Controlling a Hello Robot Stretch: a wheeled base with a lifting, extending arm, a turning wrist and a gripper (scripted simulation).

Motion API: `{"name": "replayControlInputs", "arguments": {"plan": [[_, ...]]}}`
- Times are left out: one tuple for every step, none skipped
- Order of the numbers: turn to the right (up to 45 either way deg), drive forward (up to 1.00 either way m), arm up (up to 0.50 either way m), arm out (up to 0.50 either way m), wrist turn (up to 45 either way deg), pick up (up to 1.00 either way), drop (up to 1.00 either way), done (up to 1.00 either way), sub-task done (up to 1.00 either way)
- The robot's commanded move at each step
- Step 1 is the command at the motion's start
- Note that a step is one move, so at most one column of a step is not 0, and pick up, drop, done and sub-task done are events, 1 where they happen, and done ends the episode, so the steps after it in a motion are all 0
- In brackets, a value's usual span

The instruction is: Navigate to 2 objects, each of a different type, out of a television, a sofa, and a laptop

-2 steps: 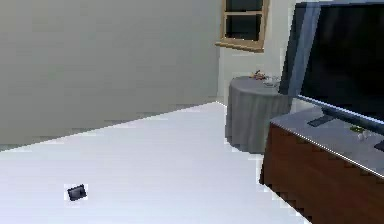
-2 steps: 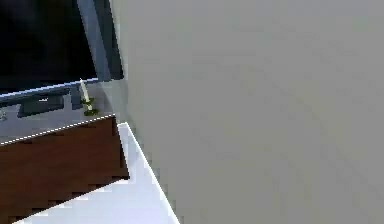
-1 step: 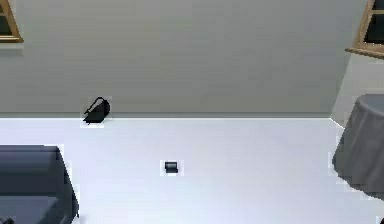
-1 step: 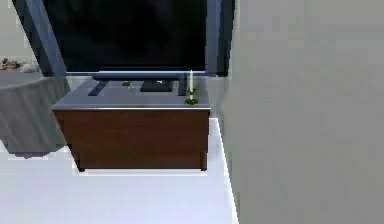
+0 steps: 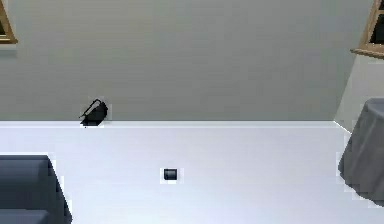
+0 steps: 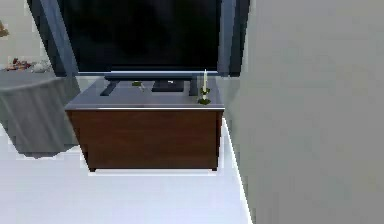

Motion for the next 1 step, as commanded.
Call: {"name": "replayControlInputs", "arguments": {"plan": [[0.0, 0.05, 0.0, 0.0, 0.0, 0.0, 0.0, 0.0, 0.0]]}}
